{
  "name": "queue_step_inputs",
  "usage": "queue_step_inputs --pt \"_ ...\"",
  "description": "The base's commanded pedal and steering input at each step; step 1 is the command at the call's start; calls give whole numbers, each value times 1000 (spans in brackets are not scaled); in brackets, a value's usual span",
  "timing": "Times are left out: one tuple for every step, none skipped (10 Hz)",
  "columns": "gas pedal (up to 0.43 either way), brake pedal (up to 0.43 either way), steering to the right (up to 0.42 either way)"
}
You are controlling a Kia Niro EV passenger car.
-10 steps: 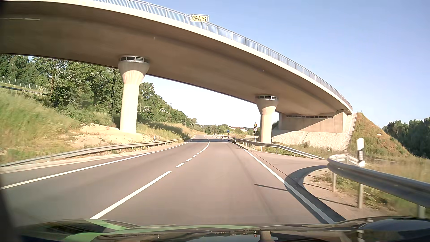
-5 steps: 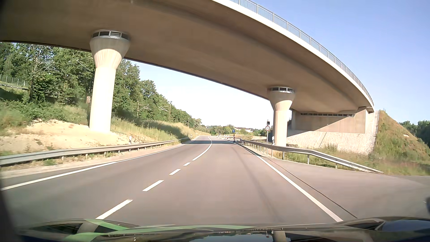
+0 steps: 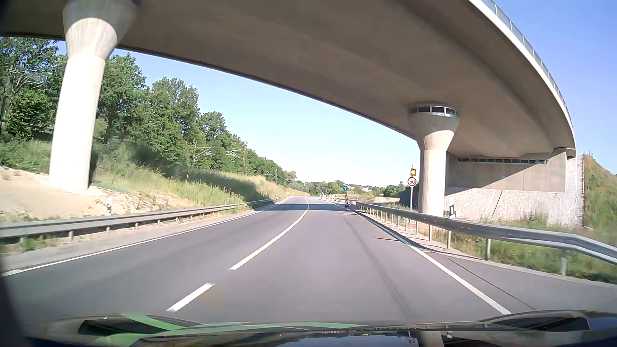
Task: Follow the waypoints while adhering to traffic rules and regulations
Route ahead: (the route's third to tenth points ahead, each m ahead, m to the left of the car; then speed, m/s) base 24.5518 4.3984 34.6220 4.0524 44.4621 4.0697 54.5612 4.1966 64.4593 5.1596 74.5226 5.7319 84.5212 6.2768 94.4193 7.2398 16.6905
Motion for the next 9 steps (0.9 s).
queue_step_inputs --pt "197 0 -9" --pt "197 0 -10" --pt "197 0 -9" --pt "197 0 -8" --pt "189 0 -7" --pt "189 0 -6" --pt "177 0 -6" --pt "177 0 -5" --pt "169 0 -5"
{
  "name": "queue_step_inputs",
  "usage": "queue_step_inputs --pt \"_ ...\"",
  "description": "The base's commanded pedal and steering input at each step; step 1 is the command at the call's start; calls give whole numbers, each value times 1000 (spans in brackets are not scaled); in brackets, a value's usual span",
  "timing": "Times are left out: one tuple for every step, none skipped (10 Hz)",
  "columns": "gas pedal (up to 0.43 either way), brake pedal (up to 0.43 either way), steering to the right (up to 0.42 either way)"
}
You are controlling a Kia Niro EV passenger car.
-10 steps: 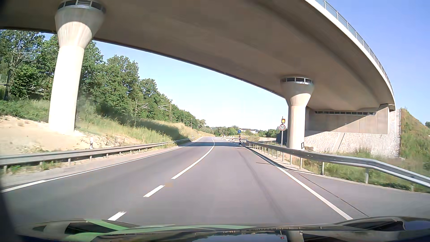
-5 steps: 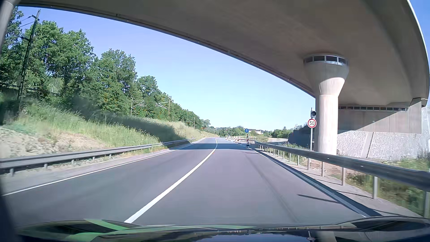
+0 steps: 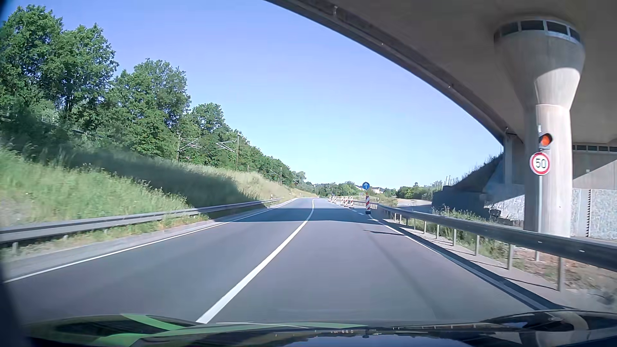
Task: Follow the waypoints while adhering to traffic rules and regulations
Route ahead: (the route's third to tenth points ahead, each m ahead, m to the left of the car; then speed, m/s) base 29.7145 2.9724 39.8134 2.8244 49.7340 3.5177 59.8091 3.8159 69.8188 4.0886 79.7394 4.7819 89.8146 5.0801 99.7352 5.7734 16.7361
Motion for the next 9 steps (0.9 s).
queue_step_inputs --pt "169 0 -4" --pt "169 0 -5" --pt "169 0 -5" --pt "169 0 -5" --pt "169 0 -5" --pt "169 0 -5" --pt "169 0 -4" --pt "157 0 -5" --pt "150 0 -5"
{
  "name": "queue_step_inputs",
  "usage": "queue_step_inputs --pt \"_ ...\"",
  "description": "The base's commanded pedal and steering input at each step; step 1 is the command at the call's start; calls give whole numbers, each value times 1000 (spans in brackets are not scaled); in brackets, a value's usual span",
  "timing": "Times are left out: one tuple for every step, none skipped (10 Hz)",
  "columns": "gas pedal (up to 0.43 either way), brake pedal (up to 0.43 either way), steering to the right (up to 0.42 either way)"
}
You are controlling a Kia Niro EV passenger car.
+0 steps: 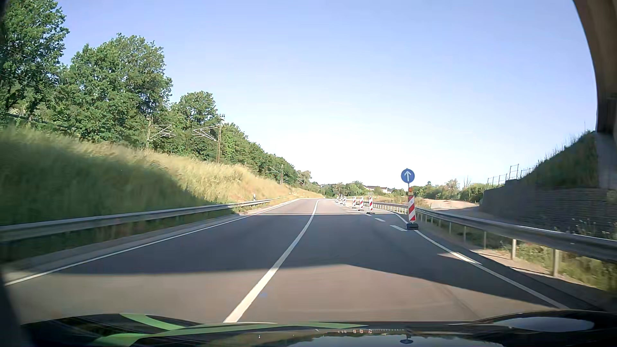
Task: Follow the waypoints while adhering to traffic rules and regulations
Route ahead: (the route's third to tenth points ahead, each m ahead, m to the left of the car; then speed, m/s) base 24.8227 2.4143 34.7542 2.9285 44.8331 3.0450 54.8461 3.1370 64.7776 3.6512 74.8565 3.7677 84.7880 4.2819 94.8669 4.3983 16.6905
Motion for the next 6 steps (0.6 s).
queue_step_inputs --pt "150 0 -5" --pt "118 0 -6" --pt "118 0 -5" --pt "118 0 -5" --pt "118 0 -5" --pt "118 0 -5"
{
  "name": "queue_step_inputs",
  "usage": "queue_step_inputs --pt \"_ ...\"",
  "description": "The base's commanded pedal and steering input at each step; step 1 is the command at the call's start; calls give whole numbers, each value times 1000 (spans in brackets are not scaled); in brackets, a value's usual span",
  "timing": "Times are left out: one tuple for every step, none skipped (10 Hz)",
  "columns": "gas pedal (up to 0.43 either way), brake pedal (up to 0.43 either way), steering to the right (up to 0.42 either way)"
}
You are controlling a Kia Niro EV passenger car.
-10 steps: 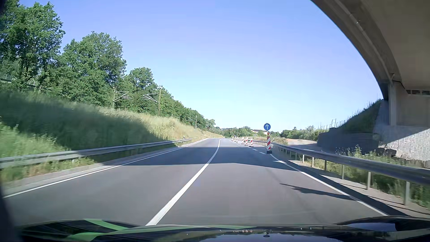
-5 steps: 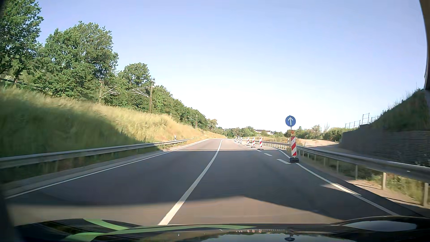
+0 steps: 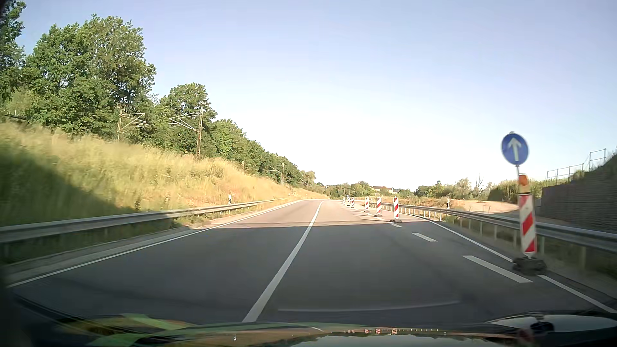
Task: Follow the waypoints while adhering to traffic rules and regulations
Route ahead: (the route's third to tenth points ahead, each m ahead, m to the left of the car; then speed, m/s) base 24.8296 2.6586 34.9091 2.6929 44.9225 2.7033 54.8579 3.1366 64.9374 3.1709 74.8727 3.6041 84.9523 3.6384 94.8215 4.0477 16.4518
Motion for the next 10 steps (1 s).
queue_step_inputs --pt "118 0 -4" --pt "110 0 -3" --pt "110 0 -3" --pt "98 0 -3" --pt "28 0 -1" --pt "0 0 0" --pt "0 0 2" --pt "0 0 2" --pt "0 0 2" --pt "0 0 2"
